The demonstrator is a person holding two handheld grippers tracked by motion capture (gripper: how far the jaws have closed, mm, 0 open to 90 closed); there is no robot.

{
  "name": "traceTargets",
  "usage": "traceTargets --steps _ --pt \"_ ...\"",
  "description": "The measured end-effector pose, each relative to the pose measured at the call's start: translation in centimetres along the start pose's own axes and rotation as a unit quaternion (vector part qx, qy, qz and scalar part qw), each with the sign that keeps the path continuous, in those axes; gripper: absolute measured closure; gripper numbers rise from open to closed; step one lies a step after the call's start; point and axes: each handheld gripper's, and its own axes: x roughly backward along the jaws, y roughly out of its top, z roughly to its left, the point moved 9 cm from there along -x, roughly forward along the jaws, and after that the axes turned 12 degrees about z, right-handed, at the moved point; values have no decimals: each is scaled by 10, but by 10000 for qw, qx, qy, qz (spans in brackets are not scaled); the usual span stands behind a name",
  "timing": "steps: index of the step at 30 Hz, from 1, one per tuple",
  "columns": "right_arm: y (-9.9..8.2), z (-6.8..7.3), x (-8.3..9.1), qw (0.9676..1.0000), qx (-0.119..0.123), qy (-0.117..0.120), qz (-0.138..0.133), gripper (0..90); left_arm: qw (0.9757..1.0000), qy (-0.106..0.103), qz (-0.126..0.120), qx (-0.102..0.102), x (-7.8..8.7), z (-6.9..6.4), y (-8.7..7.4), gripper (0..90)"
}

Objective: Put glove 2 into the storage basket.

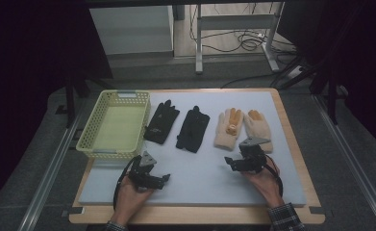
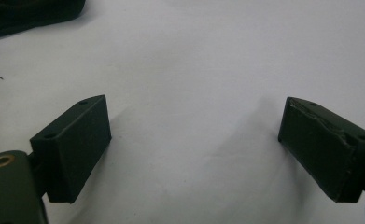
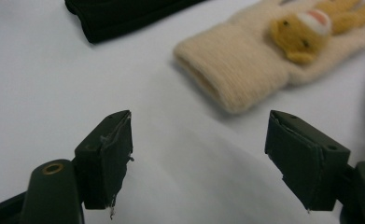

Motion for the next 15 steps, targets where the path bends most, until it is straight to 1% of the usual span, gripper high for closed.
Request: traceTargets --steps 8,10,15 --pt "24 8 -12 9998 132 129 -4 239 10000 -1 -1 2 0 0 0 94" --pt "30 9 -16 9997 206 129 0 247 10000 -1 -1 2 0 0 0 94" --pt "48 14 -27 9995 286 111 15 270 10000 -1 -1 1 0 0 0 94"
